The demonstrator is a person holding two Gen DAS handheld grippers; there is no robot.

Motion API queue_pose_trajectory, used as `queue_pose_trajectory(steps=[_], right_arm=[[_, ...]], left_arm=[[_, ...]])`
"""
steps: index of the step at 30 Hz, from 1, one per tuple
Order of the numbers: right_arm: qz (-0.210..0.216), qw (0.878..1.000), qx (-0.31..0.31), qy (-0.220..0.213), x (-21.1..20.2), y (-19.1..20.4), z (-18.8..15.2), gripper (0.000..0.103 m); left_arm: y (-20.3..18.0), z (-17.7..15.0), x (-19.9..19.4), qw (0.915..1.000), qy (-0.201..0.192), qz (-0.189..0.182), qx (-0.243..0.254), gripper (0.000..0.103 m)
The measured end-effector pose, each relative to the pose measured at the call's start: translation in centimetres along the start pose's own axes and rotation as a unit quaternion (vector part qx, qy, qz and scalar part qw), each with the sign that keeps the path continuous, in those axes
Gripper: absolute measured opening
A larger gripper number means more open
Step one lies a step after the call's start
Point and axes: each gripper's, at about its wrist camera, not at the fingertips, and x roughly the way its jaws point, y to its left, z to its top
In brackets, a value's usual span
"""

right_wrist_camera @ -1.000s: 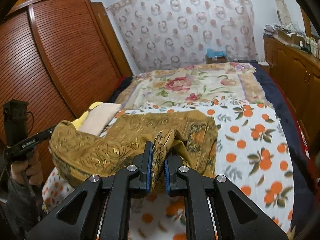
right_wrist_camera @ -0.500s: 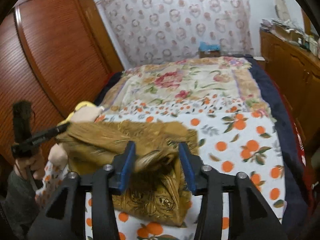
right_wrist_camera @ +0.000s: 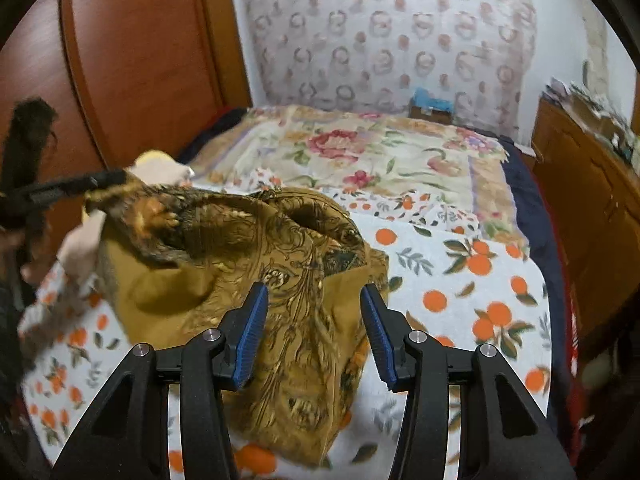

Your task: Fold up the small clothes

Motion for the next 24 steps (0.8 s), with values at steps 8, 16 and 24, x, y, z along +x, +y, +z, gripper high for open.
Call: queue_pose_trajectory(steps=[8,16,24], right_arm=[[-0.007,0.999,-0.021,0.024,4.0,-0.8,1.4,0.046],[0.025,0.999,-0.032,0.021,4.7,-0.9,1.9,0.004],[0.038,0.999,-0.028,-0.023,2.8,-0.8,2.9,0.0]], left_arm=[[0.9,-1.2,-0.9,0.9998,0.013,0.013,0.008,0.044],[1.2,-2.8,-0.3,0.9995,0.029,0.009,0.0,0.044],[0.9,-3.0,0.4,0.9992,0.033,0.023,0.001,0.044]])
